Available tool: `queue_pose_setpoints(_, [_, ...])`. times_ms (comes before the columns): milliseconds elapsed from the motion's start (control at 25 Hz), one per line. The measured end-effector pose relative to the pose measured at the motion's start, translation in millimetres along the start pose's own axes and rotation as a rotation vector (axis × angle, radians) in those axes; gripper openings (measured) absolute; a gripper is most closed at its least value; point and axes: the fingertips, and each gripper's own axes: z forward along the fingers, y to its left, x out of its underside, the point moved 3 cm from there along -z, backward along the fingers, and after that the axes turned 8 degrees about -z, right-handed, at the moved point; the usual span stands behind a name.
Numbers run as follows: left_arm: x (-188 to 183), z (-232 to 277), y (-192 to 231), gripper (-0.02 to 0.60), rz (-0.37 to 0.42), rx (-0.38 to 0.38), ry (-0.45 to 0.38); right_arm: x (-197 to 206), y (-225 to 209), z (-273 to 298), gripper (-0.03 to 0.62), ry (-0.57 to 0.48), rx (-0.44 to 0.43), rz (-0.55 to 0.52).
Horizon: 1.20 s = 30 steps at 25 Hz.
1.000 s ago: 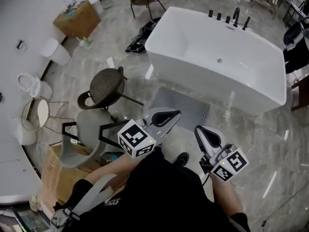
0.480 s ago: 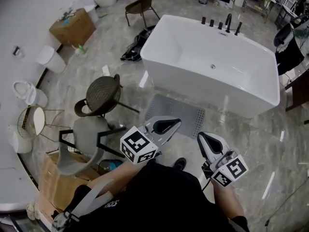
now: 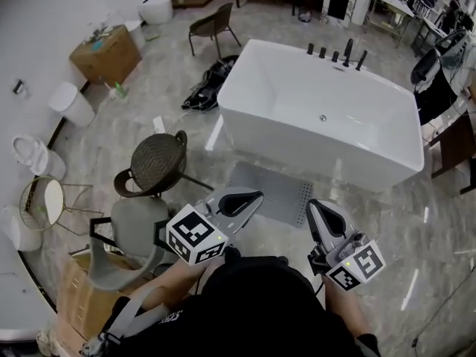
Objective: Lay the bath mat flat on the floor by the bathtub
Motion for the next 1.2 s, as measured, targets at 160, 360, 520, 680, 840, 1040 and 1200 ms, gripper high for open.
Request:
queue_pose_setpoints(160, [-22.4,-15.9,3.9,0.005,0.055,-0.023,-0.051,-19.1,16.2,2.0,0.0,0.007,0.009,-0.117])
queue_pose_setpoints(360, [-37.4,-24.1,6.9,0.005,0.059,-0.017,-0.107,-32.4,21.4,-3.4,0.0,0.018,0.016,-0.169])
queue_pose_setpoints(520, [-45.4,-28.0,-1.6,0.005,0.072,0.002,-0.123,-38.4,17.6,-17.9,0.0,-0.006,0.072,-0.19])
queue_pose_setpoints(680, [-48.5,-23.9,-7.7,0.005,0.098,0.017,-0.126,-32.2,14.9,-19.4,0.0,0.008,0.085,-0.179])
queue_pose_setpoints(840, [-42.0,-18.3,-8.0,0.005,0.103,0.032,-0.113,-25.4,12.1,-20.5,0.0,0.019,0.102,-0.154])
queue_pose_setpoints(1040, [-39.3,-20.4,-0.1,0.005,0.104,0.017,-0.115,-21.4,4.5,-24.5,0.0,0.019,0.14,-0.14])
queue_pose_setpoints(1200, [-37.0,-19.0,2.3,0.005,0.092,0.015,-0.108,-19.2,-0.6,-24.2,0.0,0.026,0.148,-0.133])
